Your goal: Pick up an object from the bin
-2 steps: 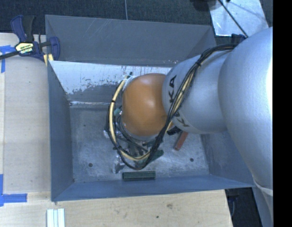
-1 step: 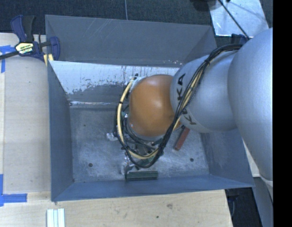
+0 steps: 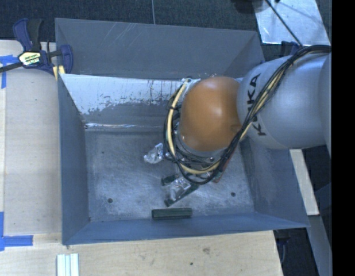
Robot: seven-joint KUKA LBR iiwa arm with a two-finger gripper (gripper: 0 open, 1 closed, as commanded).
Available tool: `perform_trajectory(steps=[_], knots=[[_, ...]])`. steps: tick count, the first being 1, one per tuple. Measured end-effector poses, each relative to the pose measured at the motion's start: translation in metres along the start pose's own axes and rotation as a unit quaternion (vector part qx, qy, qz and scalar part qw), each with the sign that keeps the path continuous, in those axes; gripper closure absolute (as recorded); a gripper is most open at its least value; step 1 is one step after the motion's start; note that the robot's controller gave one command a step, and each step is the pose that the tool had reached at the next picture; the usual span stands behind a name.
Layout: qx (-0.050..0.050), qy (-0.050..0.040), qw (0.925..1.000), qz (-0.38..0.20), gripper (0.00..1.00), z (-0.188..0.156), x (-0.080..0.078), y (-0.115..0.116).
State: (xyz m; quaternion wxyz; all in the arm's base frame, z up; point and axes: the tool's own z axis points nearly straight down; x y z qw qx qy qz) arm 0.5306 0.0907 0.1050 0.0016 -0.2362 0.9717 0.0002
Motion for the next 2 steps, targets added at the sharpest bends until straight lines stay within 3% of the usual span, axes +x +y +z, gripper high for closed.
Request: perform_trajectory(steps=[1,2], knots=[[-0.004,0.0001,0.9999,-0.015,0.00,0.028,0.009,-0.032],[-0.009,0.0098,0.9977,-0.066,1.00,0.024,-0.001,-0.043]])
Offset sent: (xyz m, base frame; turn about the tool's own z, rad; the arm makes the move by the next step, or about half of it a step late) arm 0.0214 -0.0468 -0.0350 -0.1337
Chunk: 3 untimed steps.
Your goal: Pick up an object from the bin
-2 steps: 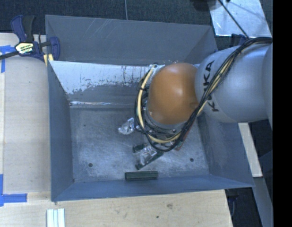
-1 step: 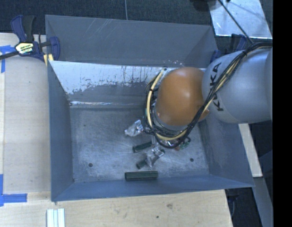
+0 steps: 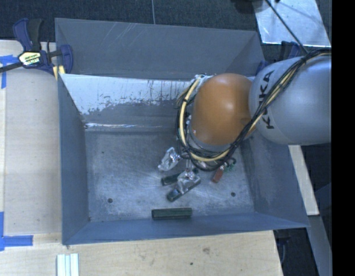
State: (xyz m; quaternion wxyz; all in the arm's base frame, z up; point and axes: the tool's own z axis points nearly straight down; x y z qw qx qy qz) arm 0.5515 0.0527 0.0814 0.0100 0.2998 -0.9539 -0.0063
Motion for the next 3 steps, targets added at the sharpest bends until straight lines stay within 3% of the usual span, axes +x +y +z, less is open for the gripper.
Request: perform_trajectory(steps=[2,3], knots=[[0.000,0.0020,1.0000,0.000,1.00,-0.0018,0.0009,0.0007],[0.006,-0.0079,0.9999,-0.001,1.00,-0.0076,0.0001,-0.0009]])
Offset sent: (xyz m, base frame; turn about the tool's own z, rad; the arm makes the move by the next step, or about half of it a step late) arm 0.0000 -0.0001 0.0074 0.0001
